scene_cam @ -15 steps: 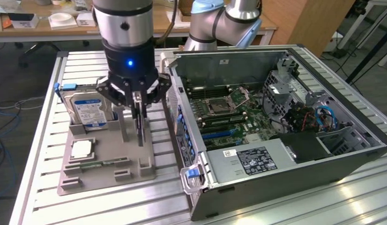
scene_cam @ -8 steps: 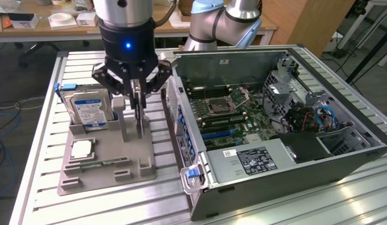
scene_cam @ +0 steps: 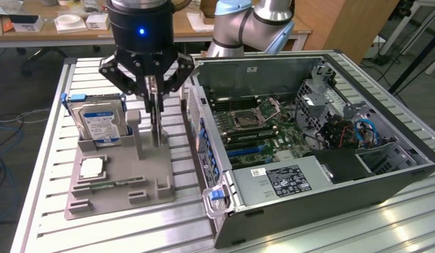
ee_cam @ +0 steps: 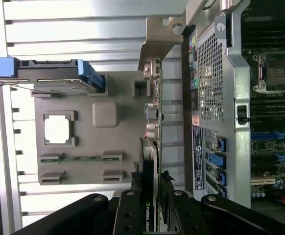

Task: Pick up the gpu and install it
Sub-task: 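Pick up the gpu and move the gpu toward the slot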

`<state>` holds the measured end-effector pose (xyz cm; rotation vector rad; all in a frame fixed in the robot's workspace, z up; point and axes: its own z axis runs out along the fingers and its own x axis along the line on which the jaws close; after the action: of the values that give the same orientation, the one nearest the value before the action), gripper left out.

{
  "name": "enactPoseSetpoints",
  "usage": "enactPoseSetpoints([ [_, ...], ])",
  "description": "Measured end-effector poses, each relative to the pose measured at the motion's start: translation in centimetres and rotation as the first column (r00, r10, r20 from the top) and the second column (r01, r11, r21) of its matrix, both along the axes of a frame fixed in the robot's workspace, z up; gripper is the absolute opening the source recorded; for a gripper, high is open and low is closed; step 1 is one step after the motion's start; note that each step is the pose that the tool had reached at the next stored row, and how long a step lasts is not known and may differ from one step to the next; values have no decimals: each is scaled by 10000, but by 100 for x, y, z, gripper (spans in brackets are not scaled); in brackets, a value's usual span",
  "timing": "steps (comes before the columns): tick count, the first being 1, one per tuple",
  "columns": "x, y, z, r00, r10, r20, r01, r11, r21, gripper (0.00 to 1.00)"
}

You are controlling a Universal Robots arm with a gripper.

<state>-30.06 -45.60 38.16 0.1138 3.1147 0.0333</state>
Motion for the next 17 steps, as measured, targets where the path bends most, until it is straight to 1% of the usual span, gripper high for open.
enactPoseSetpoints([
  [8, 0, 0, 298, 10000, 0, 0, 0, 10000, 0, 26],
  [9, 0, 0, 317, 10000, 1, 0, -1, 10000, 0, 26],
  [17, 0, 0, 319, 10000, 1, 0, -1, 10000, 3, 26],
])
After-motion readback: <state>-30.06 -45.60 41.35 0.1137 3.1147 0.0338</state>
